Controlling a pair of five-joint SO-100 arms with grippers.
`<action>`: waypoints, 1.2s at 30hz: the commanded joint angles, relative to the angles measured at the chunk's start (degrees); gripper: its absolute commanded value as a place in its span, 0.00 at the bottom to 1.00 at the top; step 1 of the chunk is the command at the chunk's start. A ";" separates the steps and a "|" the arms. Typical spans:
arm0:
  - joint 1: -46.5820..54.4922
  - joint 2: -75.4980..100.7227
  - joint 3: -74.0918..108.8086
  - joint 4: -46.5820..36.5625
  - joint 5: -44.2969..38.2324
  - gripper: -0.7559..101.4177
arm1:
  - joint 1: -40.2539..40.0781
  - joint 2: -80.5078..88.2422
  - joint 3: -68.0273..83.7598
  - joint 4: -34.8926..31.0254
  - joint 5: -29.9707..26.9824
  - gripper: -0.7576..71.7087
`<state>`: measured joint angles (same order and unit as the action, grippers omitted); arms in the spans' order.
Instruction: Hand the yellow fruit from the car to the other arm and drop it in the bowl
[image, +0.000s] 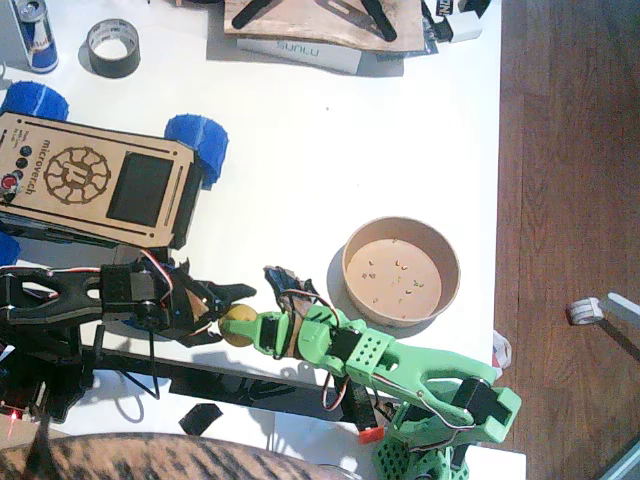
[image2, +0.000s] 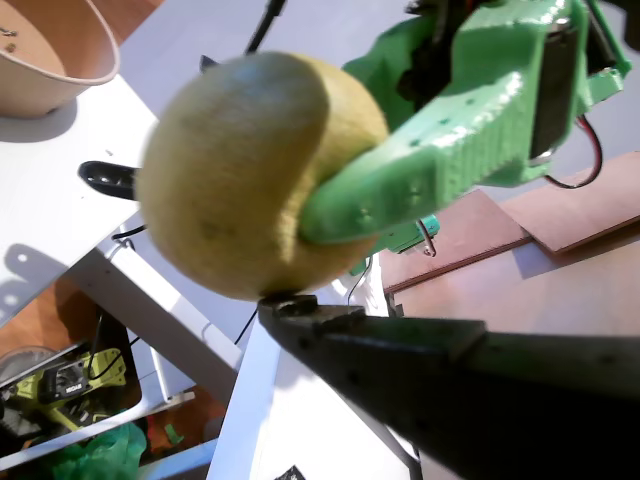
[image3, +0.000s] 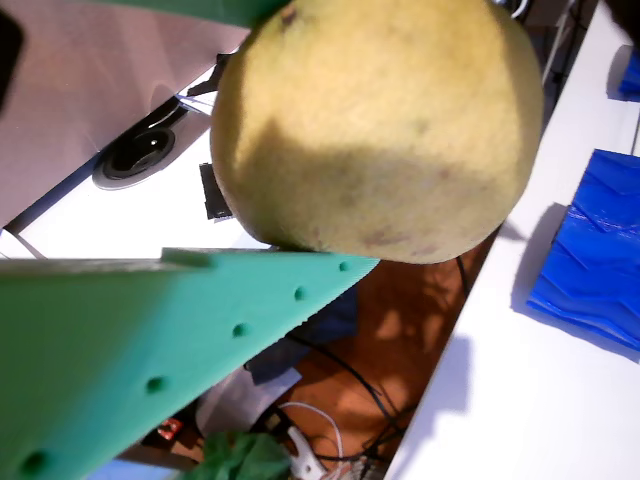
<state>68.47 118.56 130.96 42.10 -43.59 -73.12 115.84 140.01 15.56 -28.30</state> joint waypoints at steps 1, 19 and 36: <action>0.00 1.67 -0.88 -2.55 -0.53 0.41 | 0.62 4.04 -1.23 -0.09 -0.18 0.01; -3.60 6.59 -0.88 3.87 -0.53 0.39 | 38.85 5.01 -10.63 9.84 17.14 0.01; -50.71 13.97 -0.79 34.80 0.35 0.24 | 55.28 -7.47 -22.41 37.09 30.50 0.01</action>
<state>22.76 136.76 130.69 76.55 -44.03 -19.69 108.46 121.29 51.24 1.14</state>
